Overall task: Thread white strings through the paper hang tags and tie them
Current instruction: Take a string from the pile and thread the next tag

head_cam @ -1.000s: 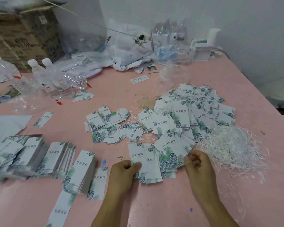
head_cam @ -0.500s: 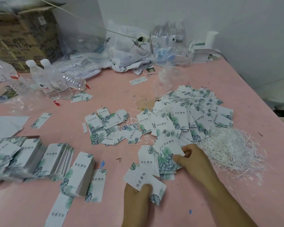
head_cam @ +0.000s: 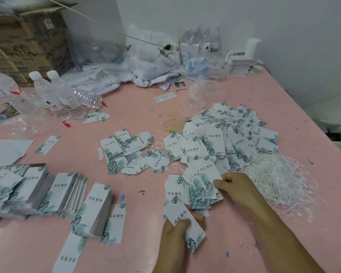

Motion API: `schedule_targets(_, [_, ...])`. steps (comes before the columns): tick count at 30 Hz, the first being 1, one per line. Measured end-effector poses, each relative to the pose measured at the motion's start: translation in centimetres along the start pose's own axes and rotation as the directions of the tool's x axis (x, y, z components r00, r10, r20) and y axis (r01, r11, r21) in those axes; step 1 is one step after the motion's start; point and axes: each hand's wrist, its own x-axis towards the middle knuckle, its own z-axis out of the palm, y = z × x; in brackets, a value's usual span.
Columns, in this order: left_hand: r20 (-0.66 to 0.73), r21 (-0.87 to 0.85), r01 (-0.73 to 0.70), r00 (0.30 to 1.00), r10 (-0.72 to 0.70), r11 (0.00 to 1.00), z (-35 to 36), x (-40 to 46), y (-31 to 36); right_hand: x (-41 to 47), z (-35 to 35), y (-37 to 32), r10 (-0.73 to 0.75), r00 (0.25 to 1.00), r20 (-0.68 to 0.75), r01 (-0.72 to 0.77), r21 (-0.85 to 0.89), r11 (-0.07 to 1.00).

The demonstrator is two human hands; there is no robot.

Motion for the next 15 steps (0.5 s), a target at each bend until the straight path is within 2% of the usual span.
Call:
schedule_targets(2, [0.010,-0.150,0.049,0.999,-0.048,0.987,0.1,-0.1,0.3,0.0,-0.1,-0.2,-0.038,0.998,-0.043,0.036,-0.038,0.999])
schedule_targets(4, [0.023,-0.206,0.063,0.998,-0.059,0.977,0.1,-0.2,0.7,-0.5,-0.2,-0.1,-0.087,0.986,-0.141,0.084,-0.025,0.996])
schedule_targets(6, [0.025,-0.210,0.052,0.999,-0.047,0.976,-0.1,-0.3,0.9,-1.8,-0.3,0.5,-0.078,0.976,-0.205,0.110,0.151,0.982])
schedule_targets(8, [0.014,-0.212,0.051,0.999,-0.049,0.976,0.0,-0.4,0.8,-3.8,0.6,1.3,-0.005,0.994,-0.108,0.048,0.396,0.917])
schedule_targets(9, [0.006,-0.208,0.055,0.998,-0.055,0.976,0.0,-0.3,0.7,-4.8,1.3,1.8,0.014,0.999,-0.029,0.001,0.455,0.890])
schedule_targets(12, [-0.017,-0.174,0.053,0.998,-0.057,0.983,-0.1,-0.1,0.2,-7.2,3.7,2.9,0.027,0.994,0.107,-0.068,0.396,0.916])
schedule_targets(15, [-0.018,-0.094,0.021,1.000,-0.023,0.995,0.0,-0.5,0.2,-8.2,5.0,3.7,0.046,0.996,0.078,-0.071,0.364,0.929])
